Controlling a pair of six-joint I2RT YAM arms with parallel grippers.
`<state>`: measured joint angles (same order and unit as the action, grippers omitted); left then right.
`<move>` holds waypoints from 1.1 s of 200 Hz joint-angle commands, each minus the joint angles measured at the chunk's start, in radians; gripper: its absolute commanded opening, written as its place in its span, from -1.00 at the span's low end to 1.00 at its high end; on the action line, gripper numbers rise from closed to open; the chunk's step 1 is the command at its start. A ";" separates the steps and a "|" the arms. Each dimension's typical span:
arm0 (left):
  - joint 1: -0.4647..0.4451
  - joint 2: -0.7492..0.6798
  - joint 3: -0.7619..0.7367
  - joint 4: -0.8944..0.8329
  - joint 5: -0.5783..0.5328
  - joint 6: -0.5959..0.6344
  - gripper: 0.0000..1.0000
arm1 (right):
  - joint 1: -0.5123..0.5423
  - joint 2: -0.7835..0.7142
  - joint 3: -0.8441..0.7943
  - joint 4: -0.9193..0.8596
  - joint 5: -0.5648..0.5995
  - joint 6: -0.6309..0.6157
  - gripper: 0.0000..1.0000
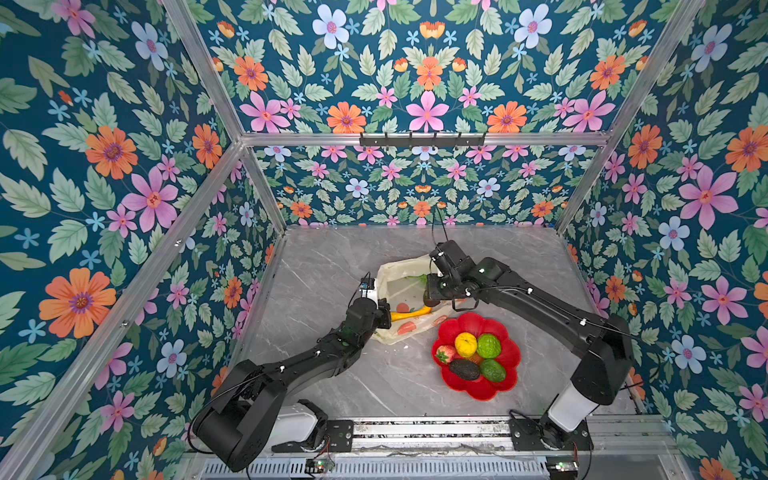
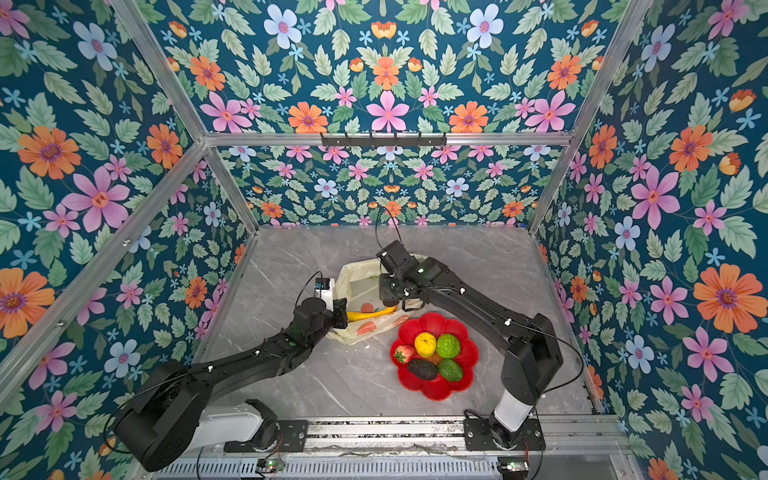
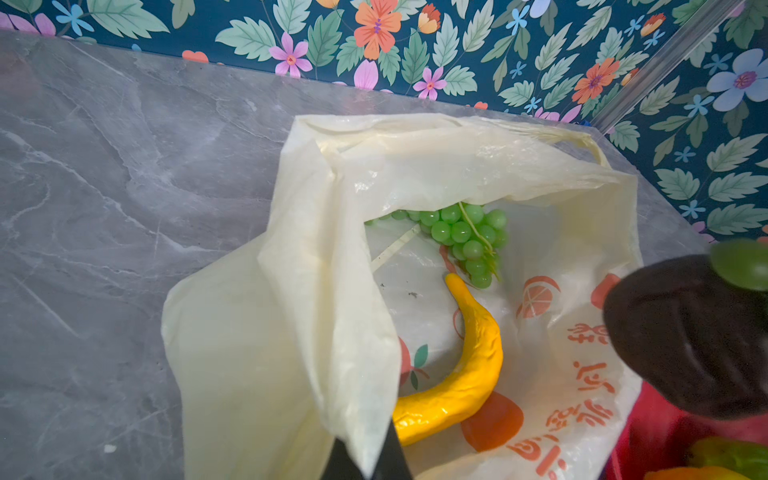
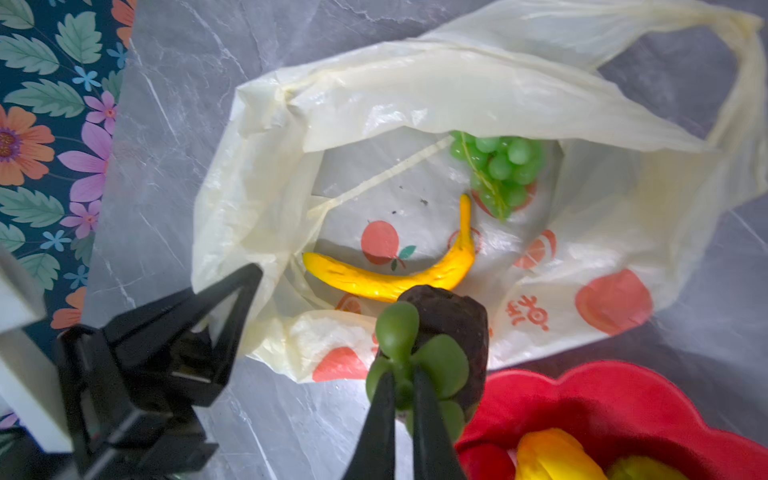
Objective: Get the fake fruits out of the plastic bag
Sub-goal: 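Lift the dark round fruit out and carry it over the red bowl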
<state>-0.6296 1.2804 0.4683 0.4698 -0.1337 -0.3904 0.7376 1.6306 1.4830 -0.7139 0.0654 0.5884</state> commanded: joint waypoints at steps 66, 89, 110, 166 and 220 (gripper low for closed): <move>0.001 0.014 0.006 0.001 -0.020 0.007 -0.96 | -0.048 -0.203 -0.235 -0.022 0.061 0.018 -0.89; 0.001 0.018 0.004 0.001 -0.020 0.006 -0.96 | -0.094 -0.235 -0.299 -0.047 0.054 0.008 -0.90; 0.001 0.025 0.007 0.003 -0.017 0.007 -0.96 | -0.139 -0.280 -0.369 -0.022 0.030 0.000 -0.90; 0.001 0.037 0.010 0.004 -0.019 0.007 -0.96 | -0.159 -0.286 -0.445 0.027 0.030 -0.024 -0.90; 0.000 0.033 0.009 0.003 -0.017 0.006 -0.96 | -0.160 -0.249 -0.480 0.070 0.008 -0.019 -0.90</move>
<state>-0.6296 1.3174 0.4725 0.4706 -0.1440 -0.3904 0.5766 1.3712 1.0126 -0.6769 0.0822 0.5724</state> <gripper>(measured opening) 0.049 0.080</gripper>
